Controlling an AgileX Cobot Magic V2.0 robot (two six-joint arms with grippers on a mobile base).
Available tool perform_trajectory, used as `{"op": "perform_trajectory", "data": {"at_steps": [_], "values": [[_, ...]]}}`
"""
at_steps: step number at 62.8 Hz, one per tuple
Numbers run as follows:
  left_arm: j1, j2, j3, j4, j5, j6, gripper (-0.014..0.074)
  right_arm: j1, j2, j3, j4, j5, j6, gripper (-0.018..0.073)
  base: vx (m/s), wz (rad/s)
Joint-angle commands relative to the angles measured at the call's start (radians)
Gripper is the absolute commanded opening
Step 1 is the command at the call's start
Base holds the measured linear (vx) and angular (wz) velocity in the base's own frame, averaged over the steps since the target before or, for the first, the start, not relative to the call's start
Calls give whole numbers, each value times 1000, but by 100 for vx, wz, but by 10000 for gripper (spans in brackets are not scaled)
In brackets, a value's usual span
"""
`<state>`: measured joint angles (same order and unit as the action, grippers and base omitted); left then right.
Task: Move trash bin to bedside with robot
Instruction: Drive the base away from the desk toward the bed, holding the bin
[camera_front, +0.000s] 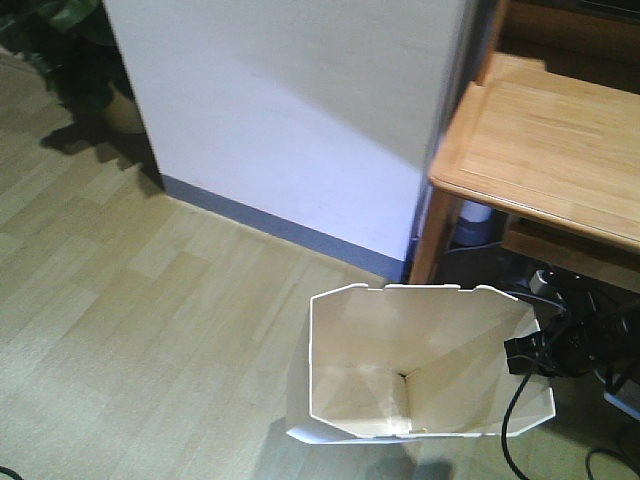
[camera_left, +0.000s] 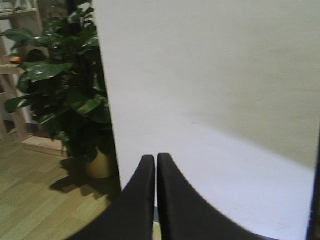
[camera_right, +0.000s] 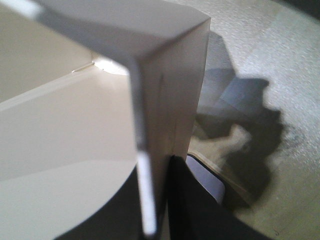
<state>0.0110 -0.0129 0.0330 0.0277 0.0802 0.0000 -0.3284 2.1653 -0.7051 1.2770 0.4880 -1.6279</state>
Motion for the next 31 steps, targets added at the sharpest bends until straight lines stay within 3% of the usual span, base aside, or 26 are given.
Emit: {"op": "perform_trajectory", "data": {"at_steps": [1,31], "values": [[-6,-15,12,-9,-74,-14,-6,-2,-64,-10,43,212,0,-2,1,41],[-6,-15,12,-9,-74,-14,-6,-2,-64,-10,43,212,0,-2,3,38]]}}
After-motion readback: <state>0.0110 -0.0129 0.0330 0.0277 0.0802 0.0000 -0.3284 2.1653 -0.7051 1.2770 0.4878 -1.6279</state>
